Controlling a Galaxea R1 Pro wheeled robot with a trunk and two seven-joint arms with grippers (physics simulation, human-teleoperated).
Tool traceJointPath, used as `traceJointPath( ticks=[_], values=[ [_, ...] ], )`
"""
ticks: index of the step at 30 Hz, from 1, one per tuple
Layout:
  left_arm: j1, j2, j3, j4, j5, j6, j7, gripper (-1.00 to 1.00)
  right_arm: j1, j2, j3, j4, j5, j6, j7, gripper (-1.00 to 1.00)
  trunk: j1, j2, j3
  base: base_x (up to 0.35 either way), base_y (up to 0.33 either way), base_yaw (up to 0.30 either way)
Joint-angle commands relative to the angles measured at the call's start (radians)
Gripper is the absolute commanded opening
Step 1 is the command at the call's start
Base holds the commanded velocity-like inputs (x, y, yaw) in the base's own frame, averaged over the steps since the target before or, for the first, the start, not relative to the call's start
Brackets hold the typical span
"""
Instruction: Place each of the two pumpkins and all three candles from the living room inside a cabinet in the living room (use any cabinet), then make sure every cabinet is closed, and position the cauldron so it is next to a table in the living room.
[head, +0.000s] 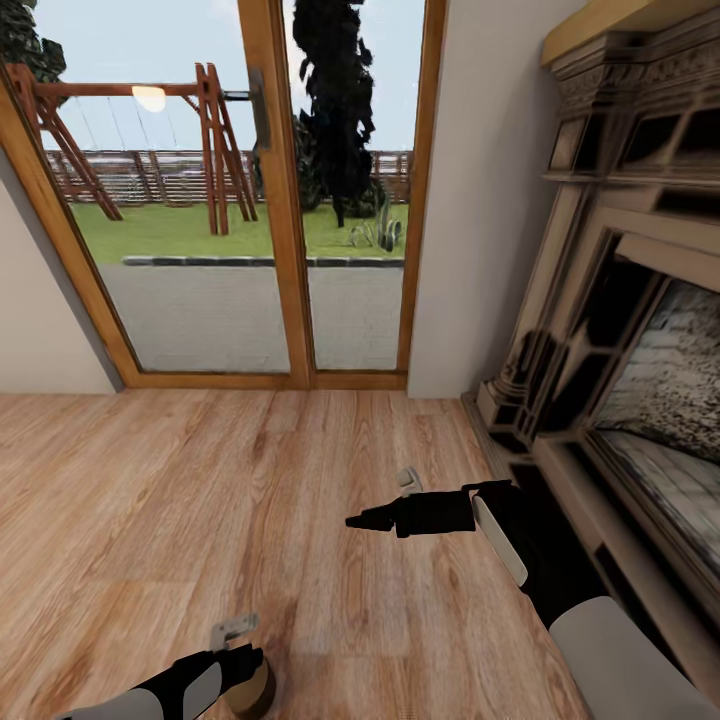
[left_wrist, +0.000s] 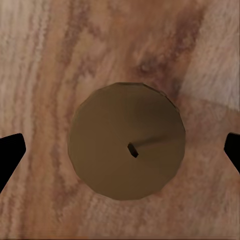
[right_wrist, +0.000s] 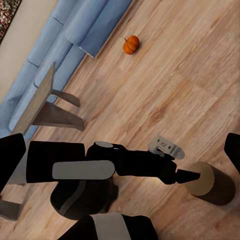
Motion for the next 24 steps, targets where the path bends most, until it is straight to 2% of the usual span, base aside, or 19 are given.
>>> traceJointPath(
  ticks=[1,3,19,24],
  values=[
    [0.0,0.001,-0.008,-0.003,0.008,0.005,0.006,1.0,-0.001,-0.001,0.002,0.0,-0.005,0.005,-0.001,1.0,0.0,-0.001,-0.005,0.0,0.0,0.0],
    [0.0,0.001,-0.008,-0.003,0.008,0.005,0.006,1.0,-0.001,-0.001,0.002,0.0,-0.005,0.005,-0.001,1.0,0.001,-0.001,-0.013,0.0,0.0,0.0],
    [0.0,0.001,-0.008,-0.003,0.008,0.005,0.006,1.0,-0.001,-0.001,0.002,0.0,-0.005,0.005,-0.001,1.0,0.001,-0.001,-0.013,0.001,0.0,0.0],
    [0.0,0.001,-0.008,-0.003,0.008,0.005,0.006,1.0,-0.001,-0.001,0.002,0.0,-0.005,0.005,-0.001,1.0,0.001,-0.001,-0.013,0.166,0.0,0.0]
  ],
)
